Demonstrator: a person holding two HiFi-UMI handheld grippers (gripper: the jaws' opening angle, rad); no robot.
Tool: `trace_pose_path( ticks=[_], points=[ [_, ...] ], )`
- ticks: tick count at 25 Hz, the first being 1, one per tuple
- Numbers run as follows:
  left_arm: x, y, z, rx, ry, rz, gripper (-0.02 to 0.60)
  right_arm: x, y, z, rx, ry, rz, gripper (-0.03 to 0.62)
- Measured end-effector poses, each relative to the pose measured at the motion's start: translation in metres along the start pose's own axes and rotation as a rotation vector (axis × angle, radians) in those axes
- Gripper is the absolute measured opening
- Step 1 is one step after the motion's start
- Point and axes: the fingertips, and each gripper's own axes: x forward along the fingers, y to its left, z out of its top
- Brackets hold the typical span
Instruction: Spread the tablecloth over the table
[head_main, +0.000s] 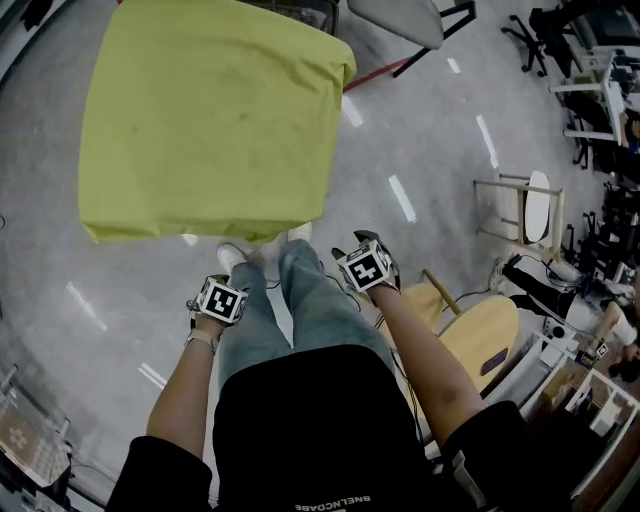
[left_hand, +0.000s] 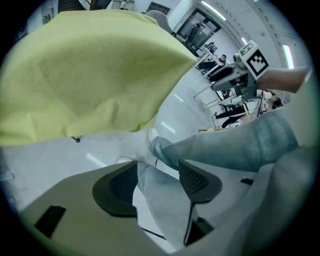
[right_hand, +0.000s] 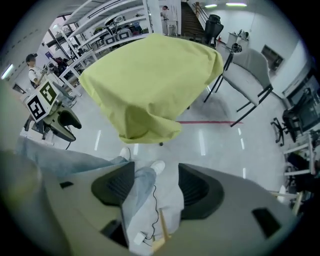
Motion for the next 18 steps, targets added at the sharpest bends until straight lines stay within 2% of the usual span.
trace_pose_path(
  ticks=[8, 15, 18],
  points=[
    [-0.039, 0.042, 0.006, -0.043, -0.120, 0.049, 0.256, -0.014, 0.001, 0.065, 0.006, -0.105, -0.064, 0.264],
    [-0.096, 0.063, 0.047, 0.001, -0.275, 0.099, 0.256, -0.026, 0.005, 0.124, -0.034, -0.190, -0.127, 0.264],
    [-0.123, 0.070, 0.055, 0.015, -0.330, 0.119, 0.256, -0.029, 0.005, 0.142, -0.017, -0.211, -0.147, 0.264]
  ],
)
